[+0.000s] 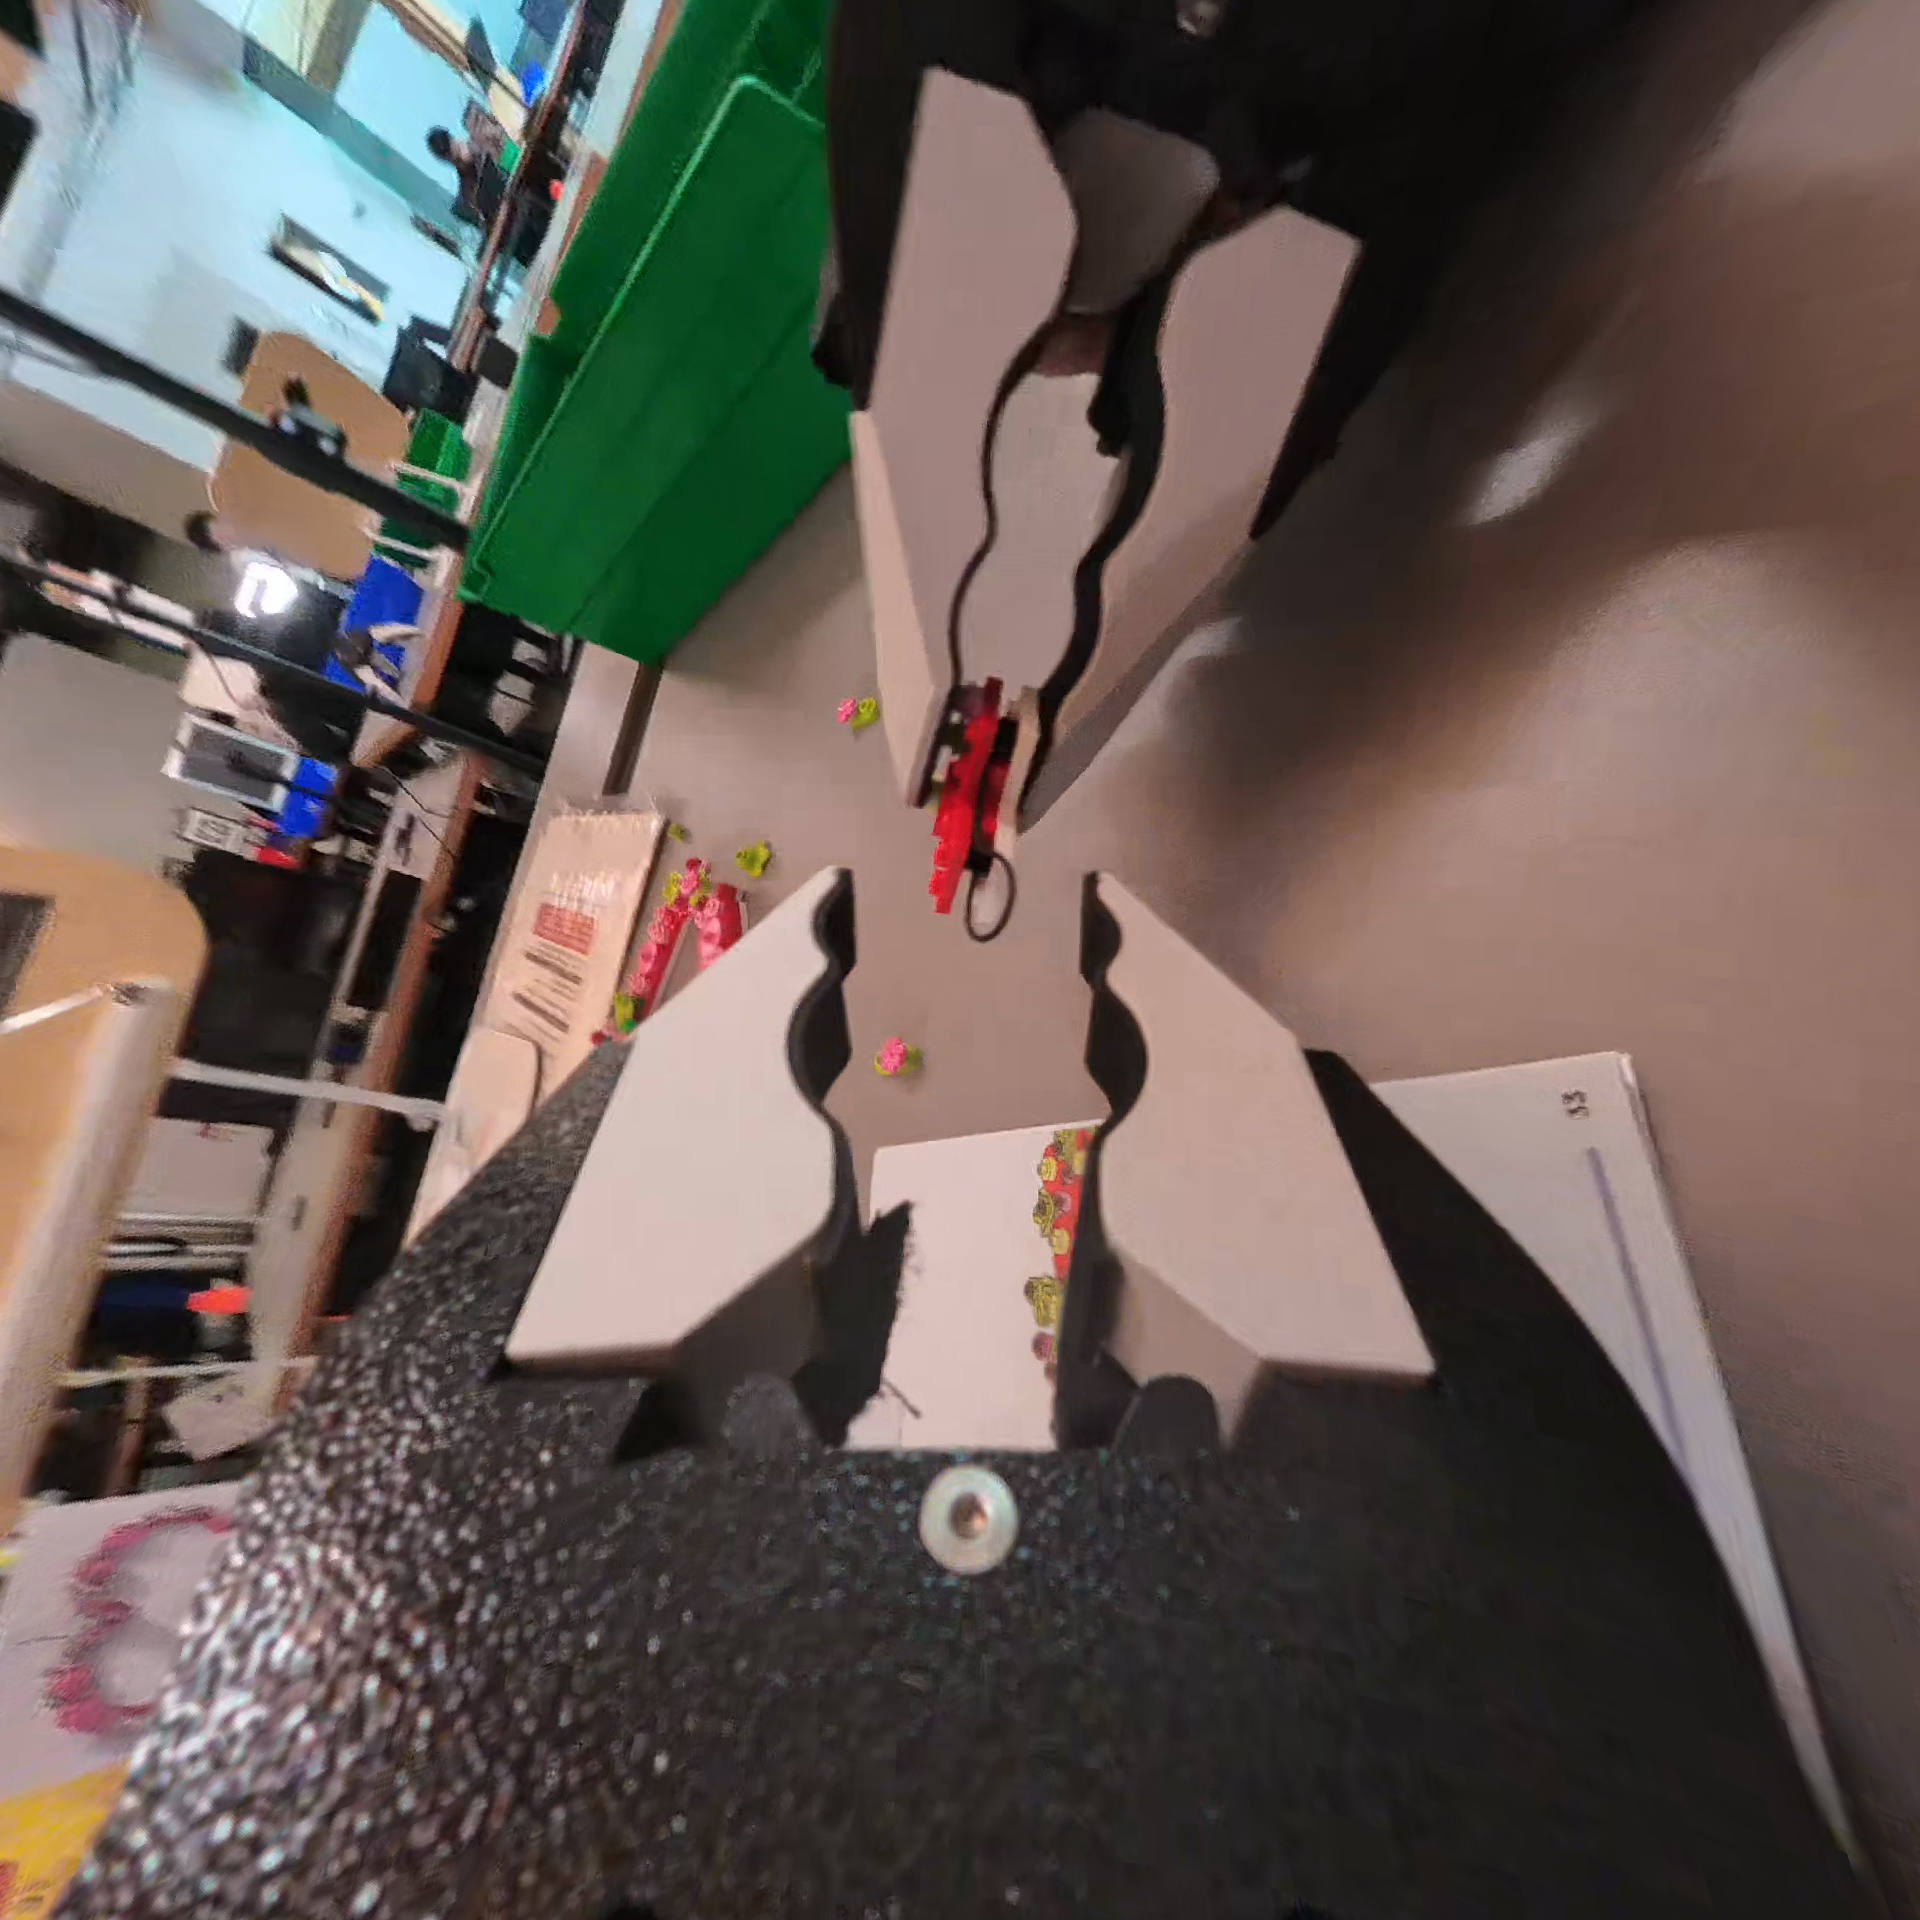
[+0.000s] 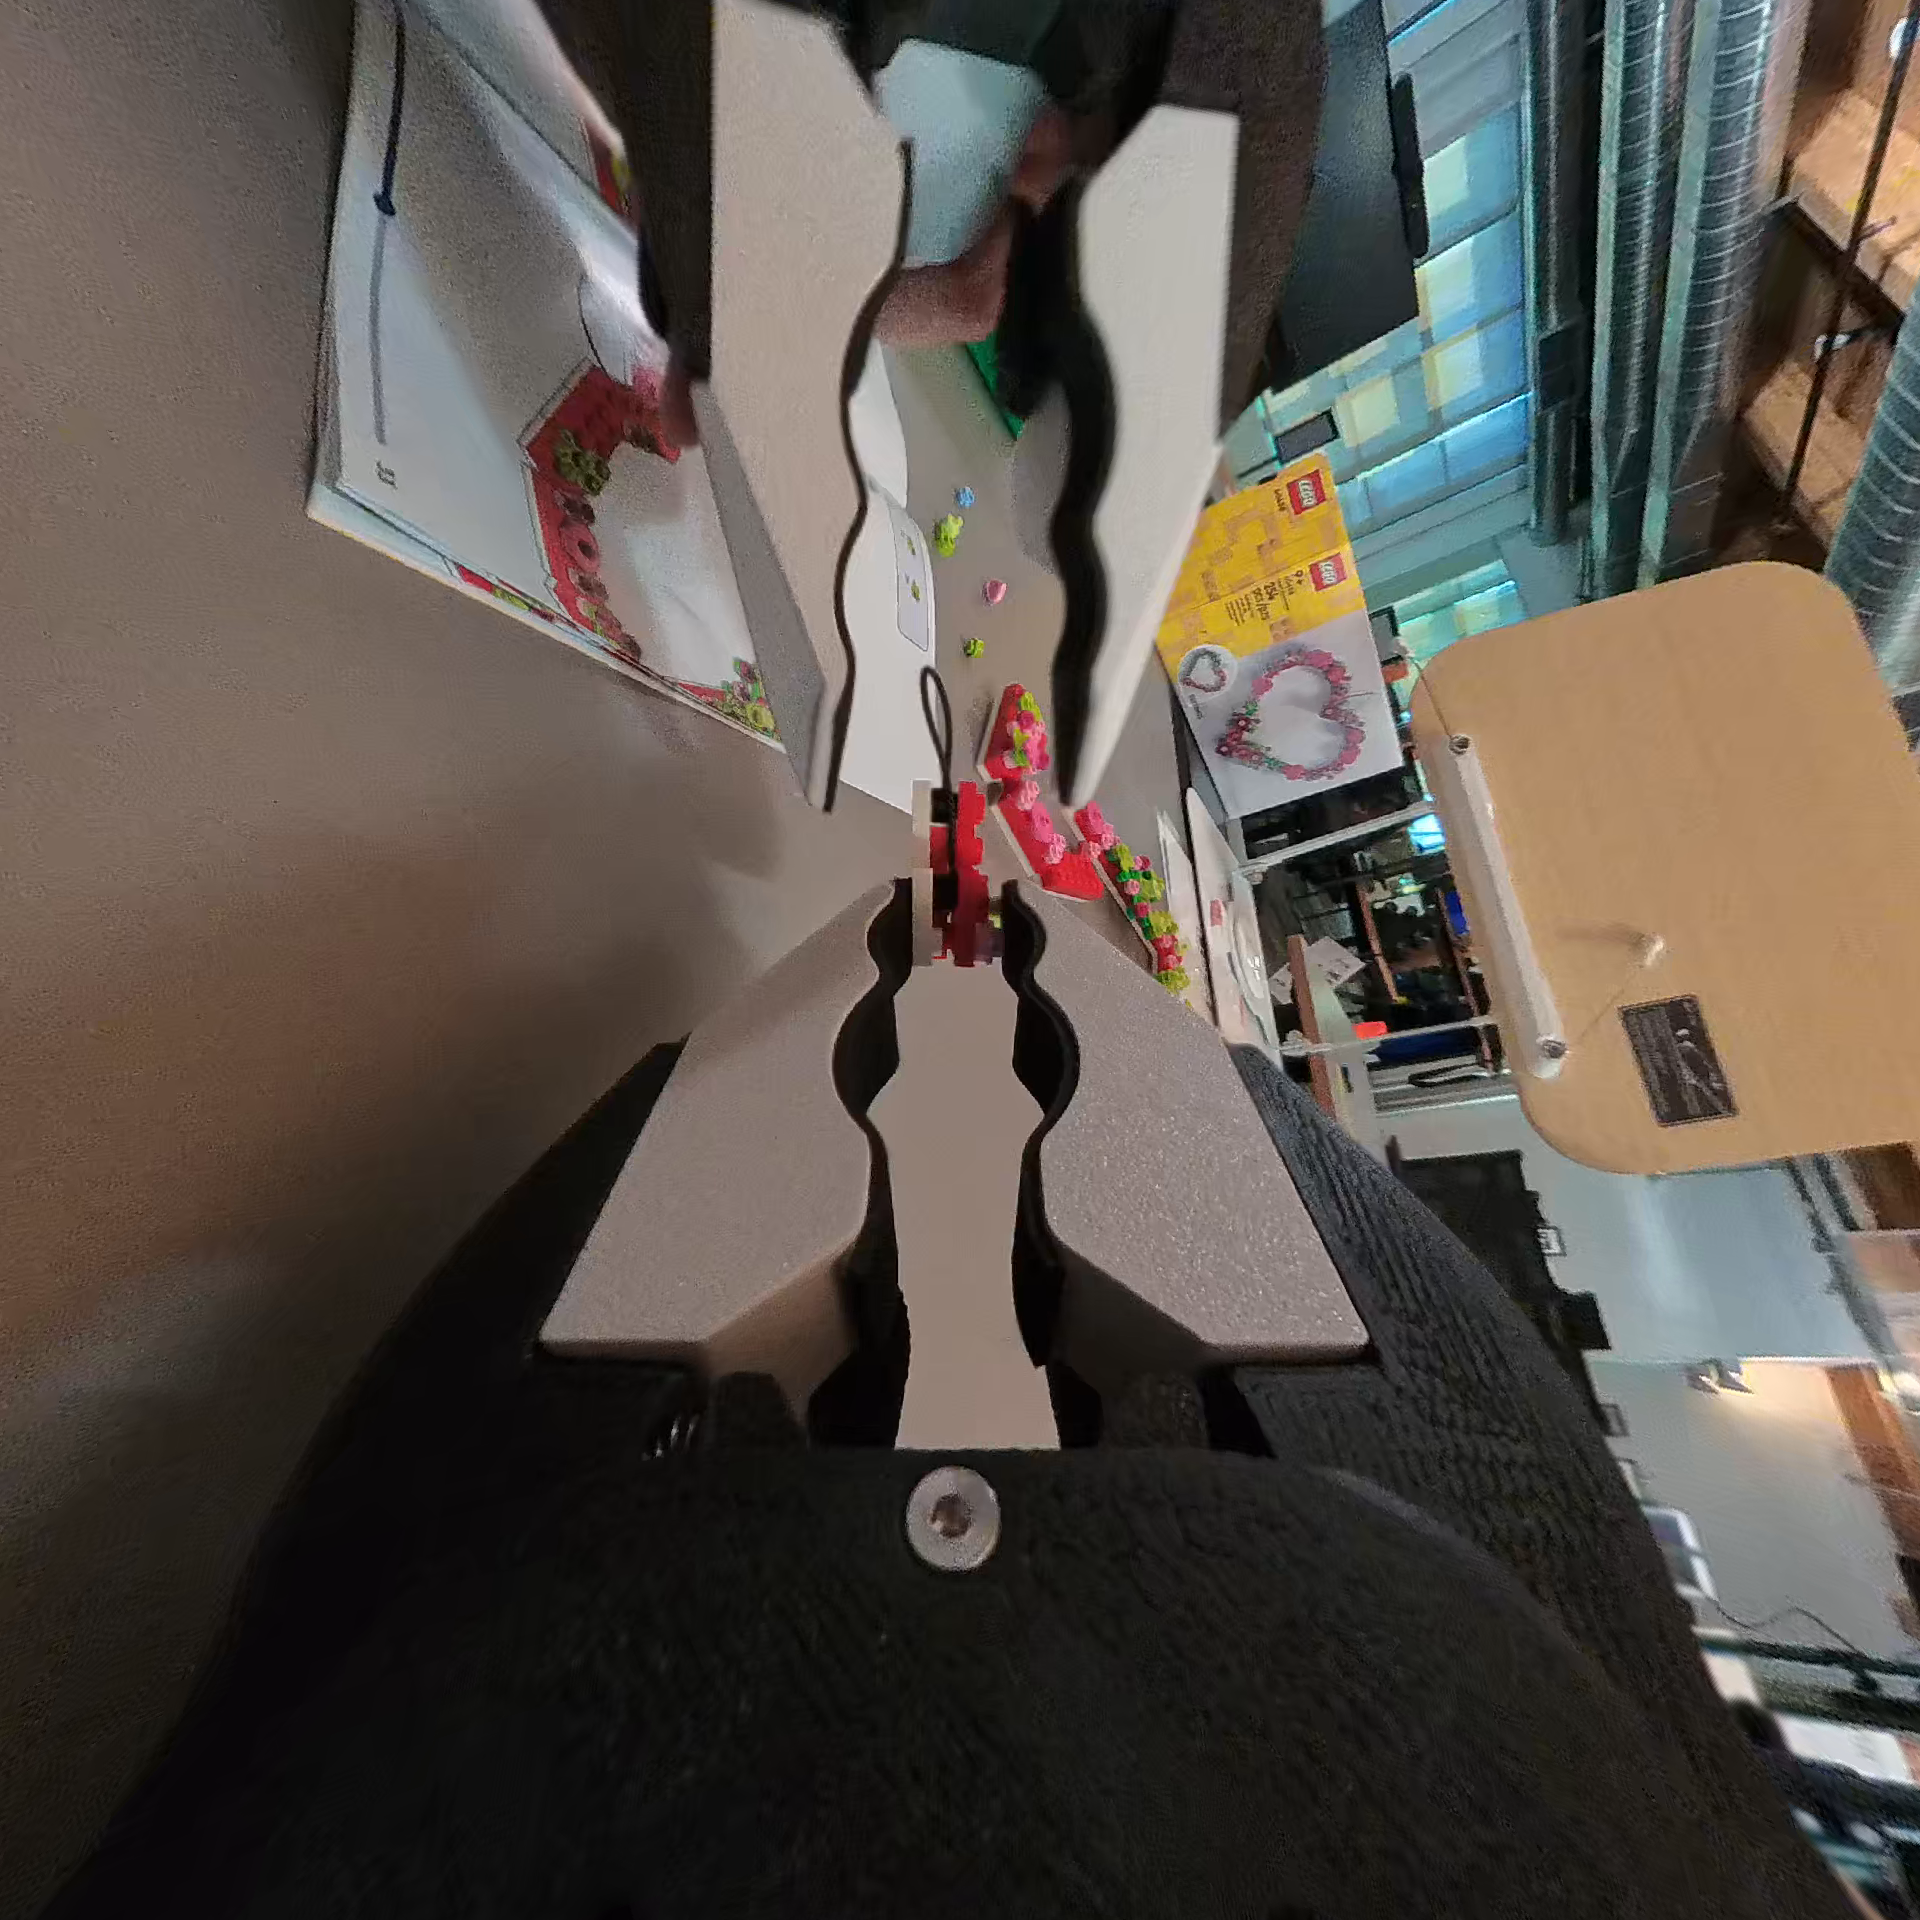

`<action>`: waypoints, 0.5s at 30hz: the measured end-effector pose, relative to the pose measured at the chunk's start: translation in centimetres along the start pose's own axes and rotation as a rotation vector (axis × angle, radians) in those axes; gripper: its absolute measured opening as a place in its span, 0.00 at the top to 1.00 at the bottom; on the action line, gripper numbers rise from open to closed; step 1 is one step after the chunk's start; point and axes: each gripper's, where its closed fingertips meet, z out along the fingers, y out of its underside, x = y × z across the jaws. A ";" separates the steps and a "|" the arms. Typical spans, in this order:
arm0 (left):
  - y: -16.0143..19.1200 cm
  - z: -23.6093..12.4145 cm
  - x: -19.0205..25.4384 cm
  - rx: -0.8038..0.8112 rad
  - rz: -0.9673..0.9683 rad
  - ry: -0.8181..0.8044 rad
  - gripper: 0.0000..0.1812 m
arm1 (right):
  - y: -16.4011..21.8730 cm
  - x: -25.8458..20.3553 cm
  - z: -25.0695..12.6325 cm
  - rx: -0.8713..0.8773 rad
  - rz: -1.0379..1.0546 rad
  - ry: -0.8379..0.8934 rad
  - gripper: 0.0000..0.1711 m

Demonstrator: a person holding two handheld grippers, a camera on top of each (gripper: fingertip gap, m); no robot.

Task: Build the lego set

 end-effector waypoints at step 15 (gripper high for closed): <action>-0.4 0.7 0.3 0.004 0.163 -0.067 0.94 | -0.2 -0.3 -0.1 0.028 0.069 -0.054 0.92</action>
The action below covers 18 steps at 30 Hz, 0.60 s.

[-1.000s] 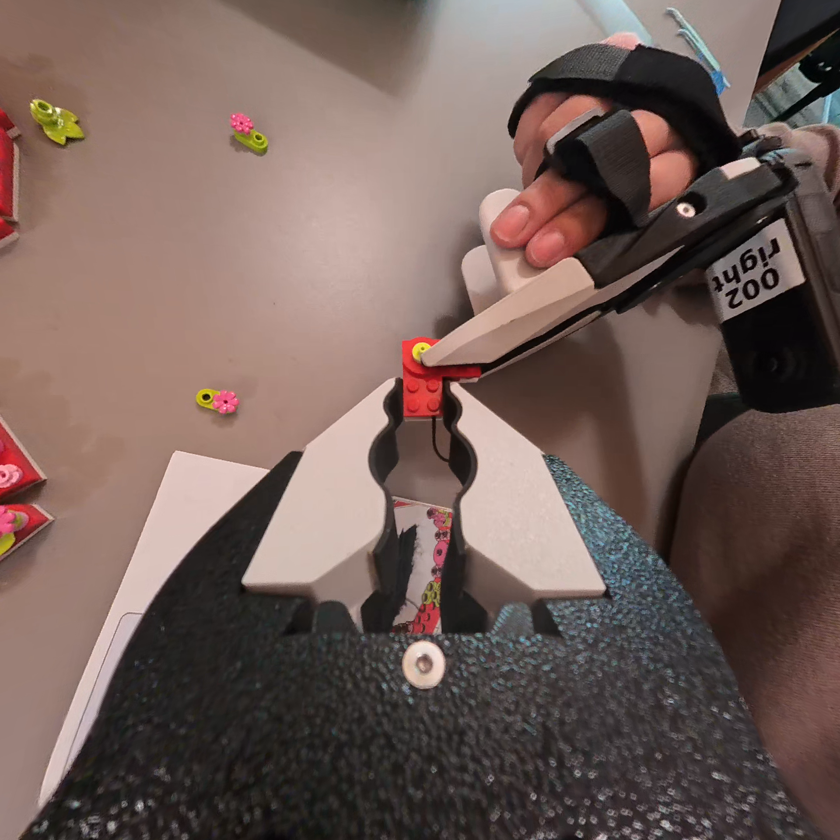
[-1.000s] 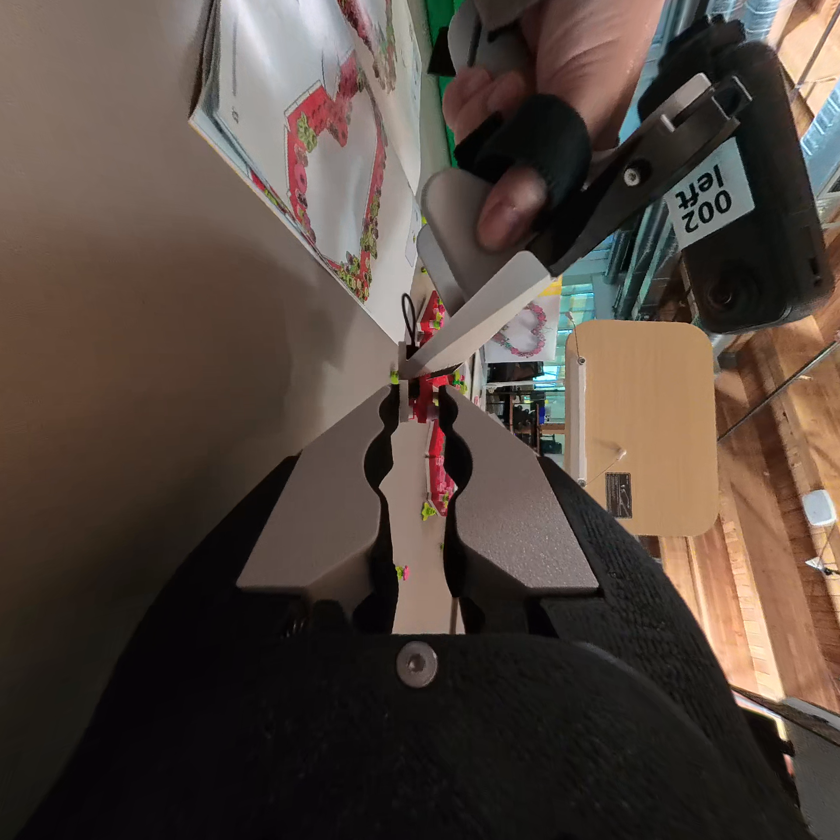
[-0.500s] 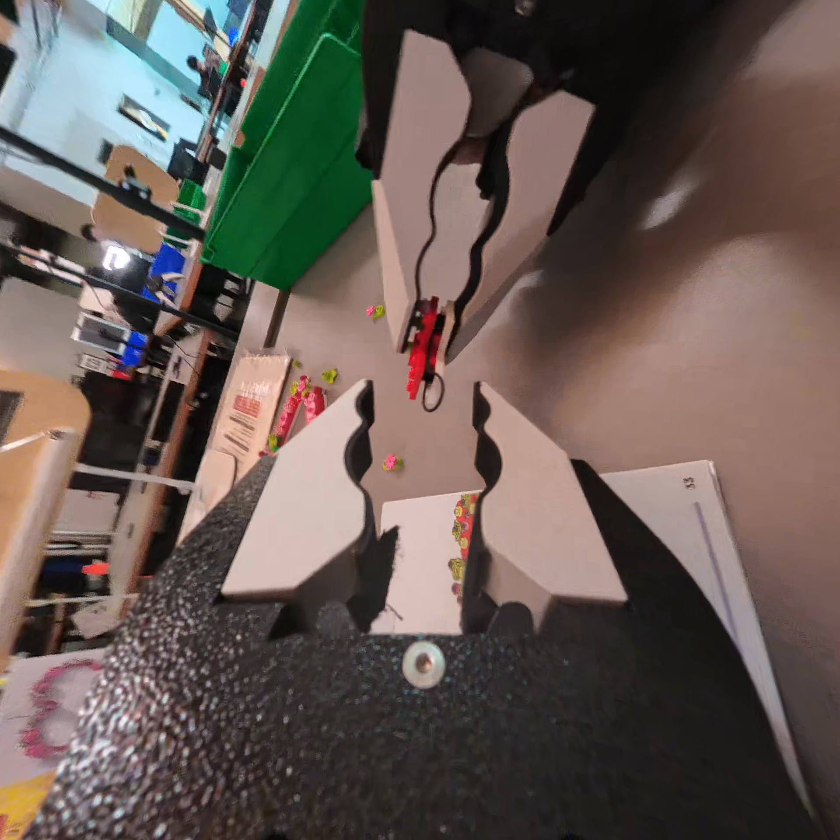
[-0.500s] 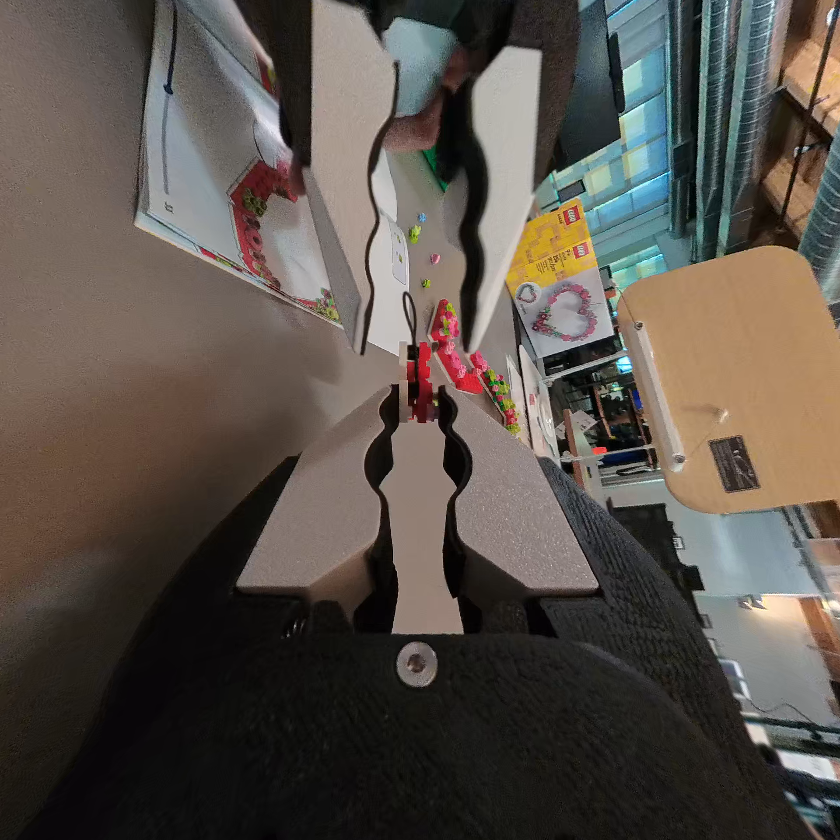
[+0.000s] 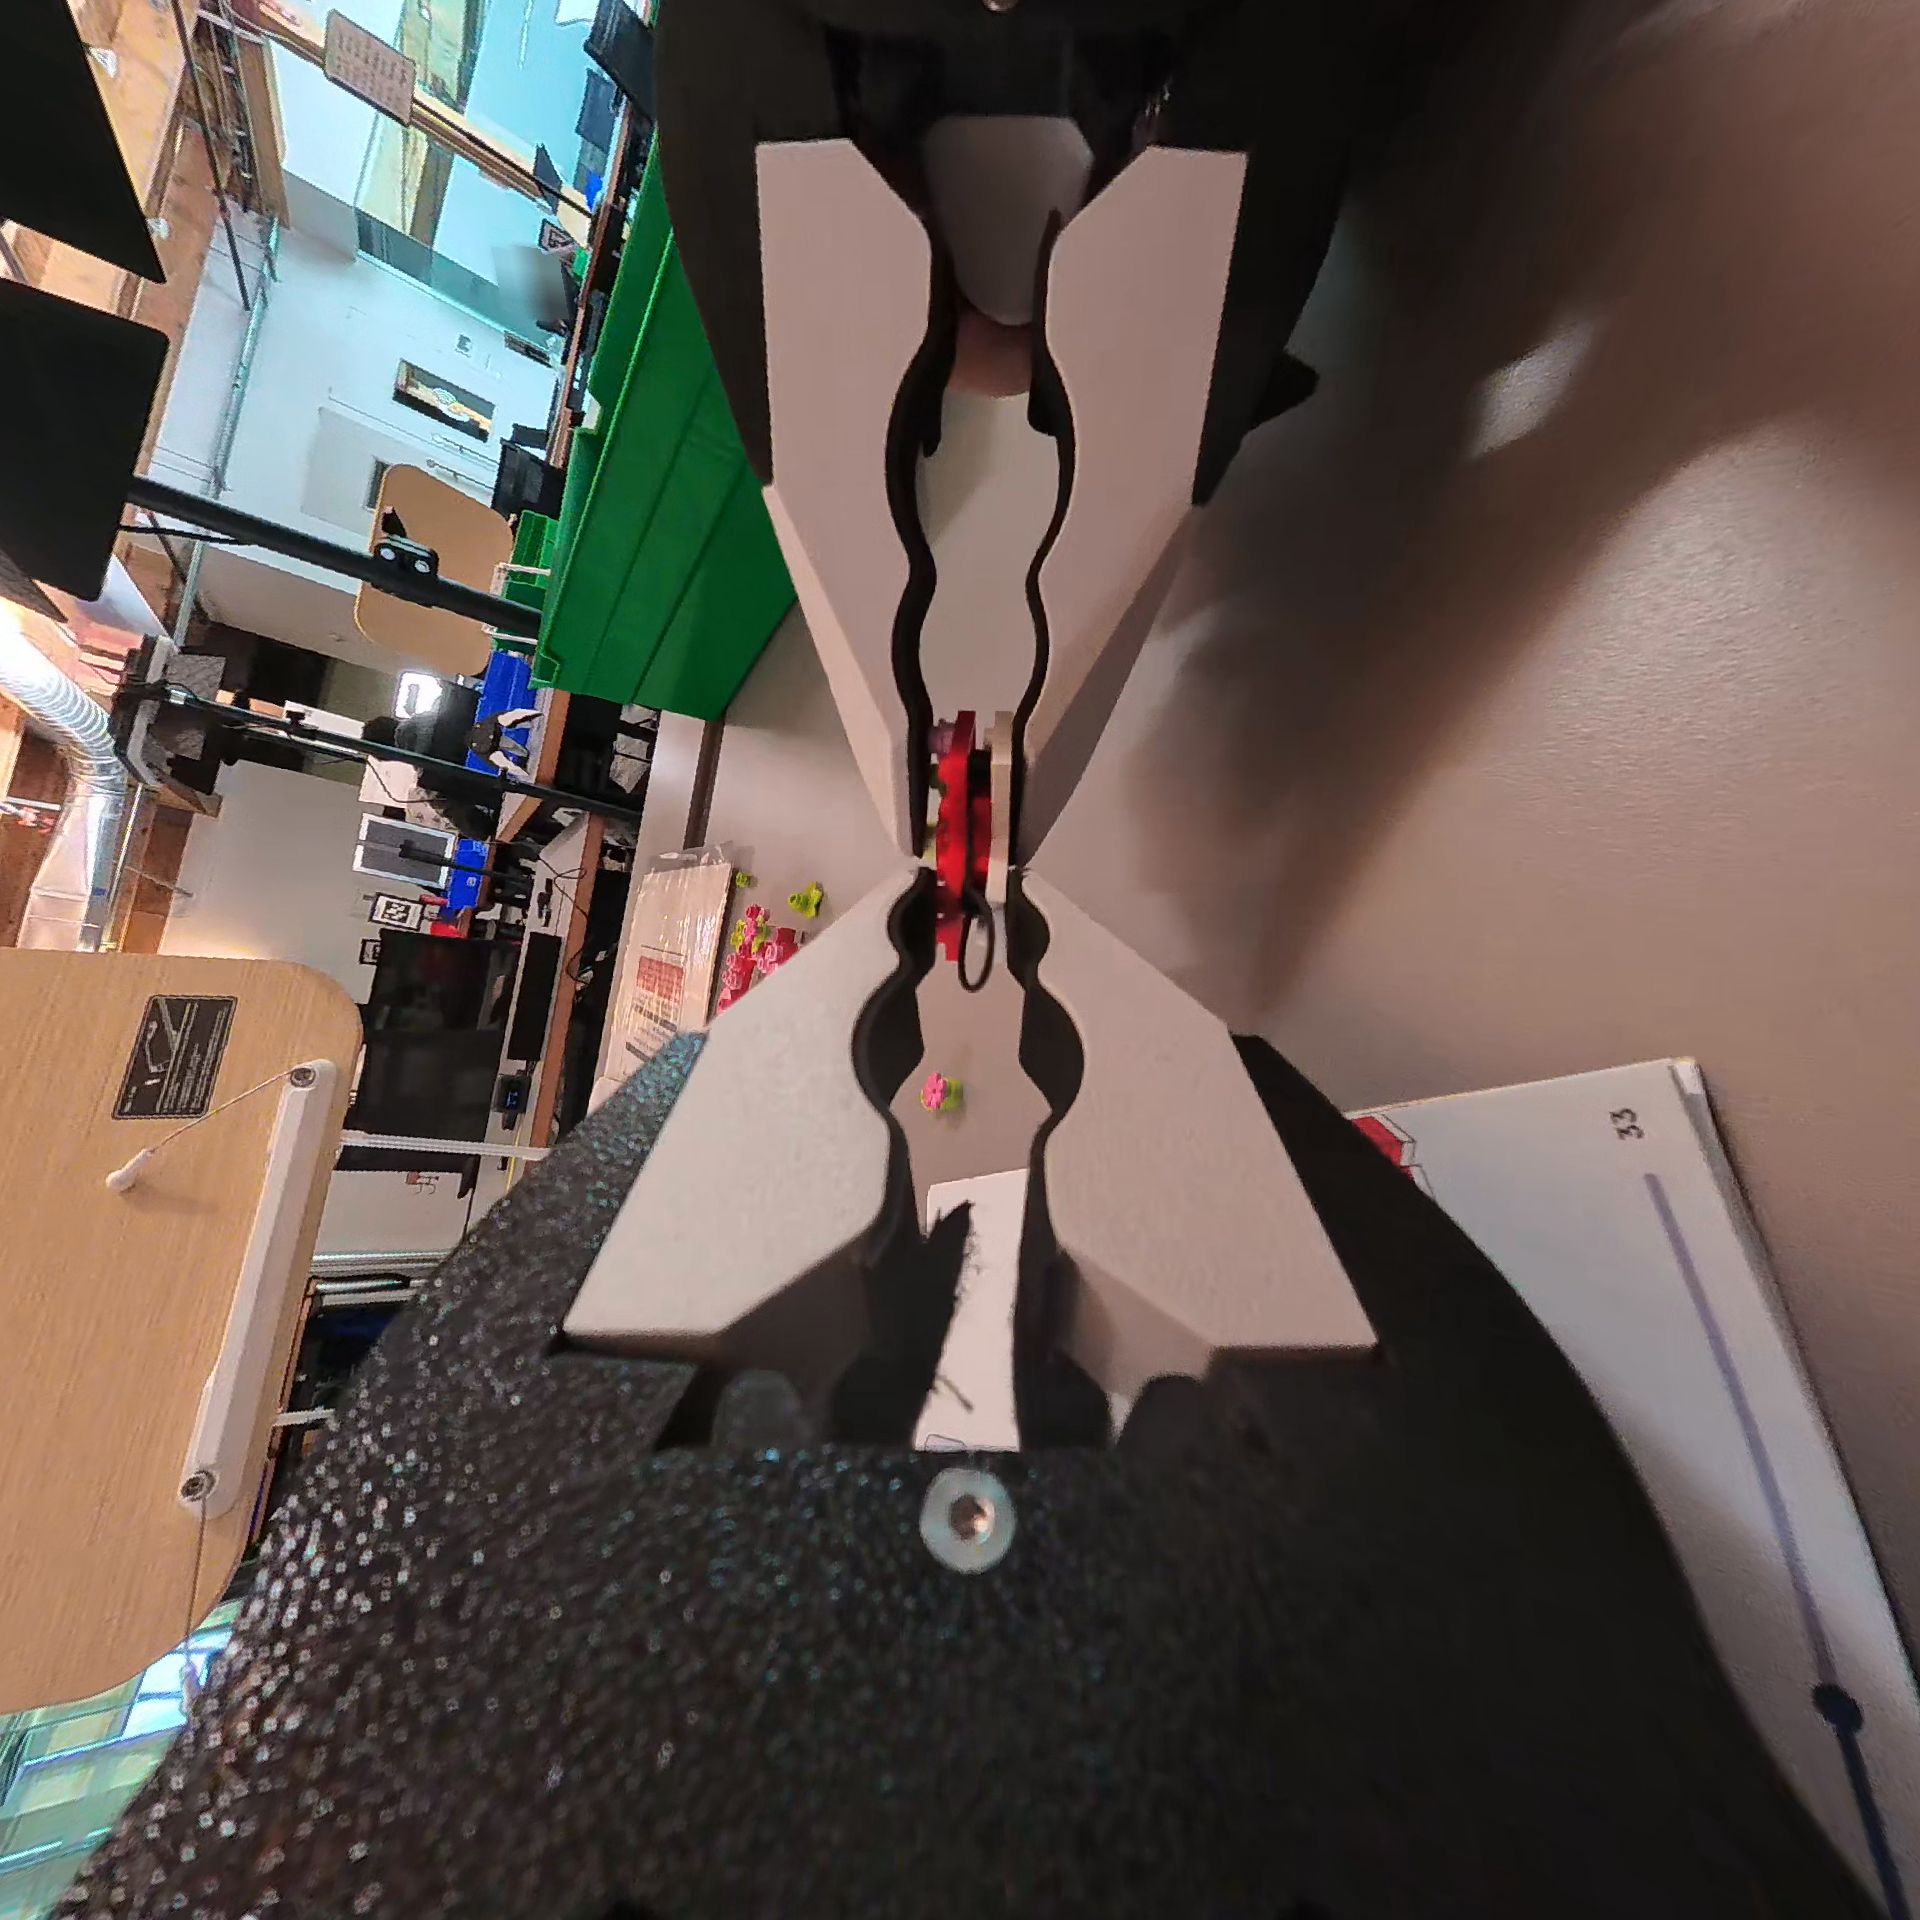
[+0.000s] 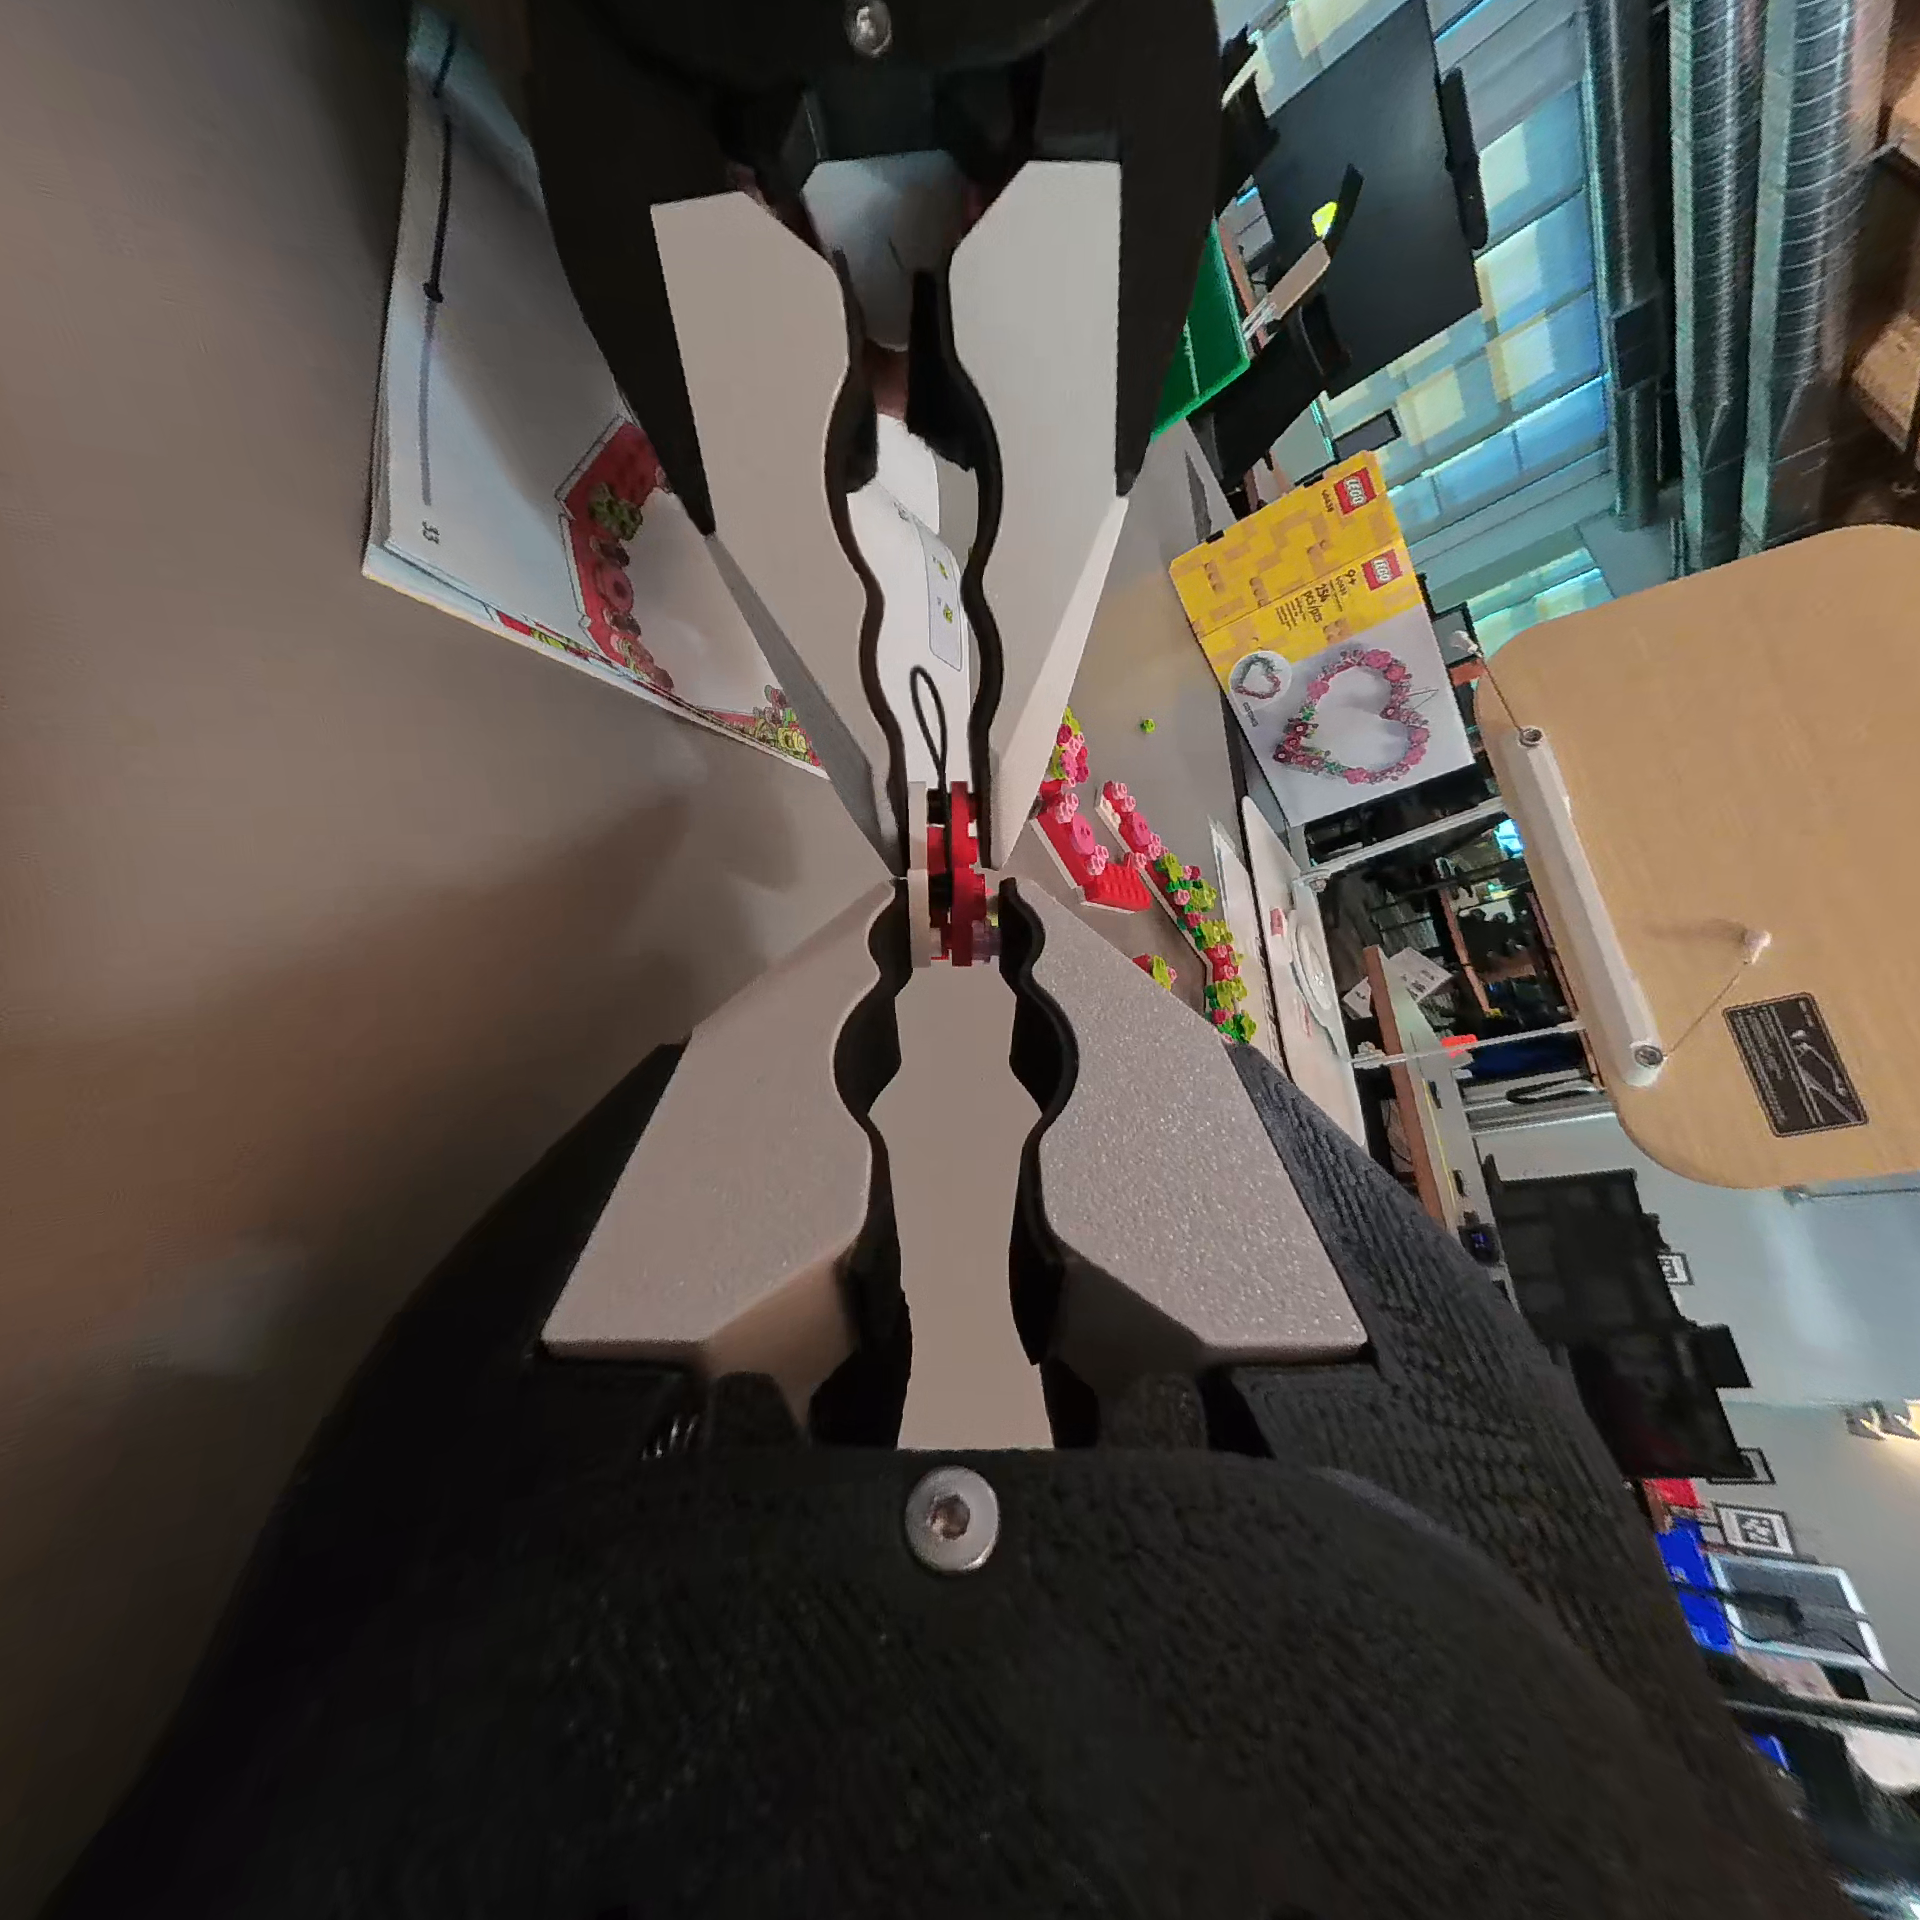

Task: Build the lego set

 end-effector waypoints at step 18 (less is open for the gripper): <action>2.3 2.5 0.7 -0.149 0.045 0.027 0.94 | 5.2 2.3 -2.0 -0.097 -0.072 0.141 0.68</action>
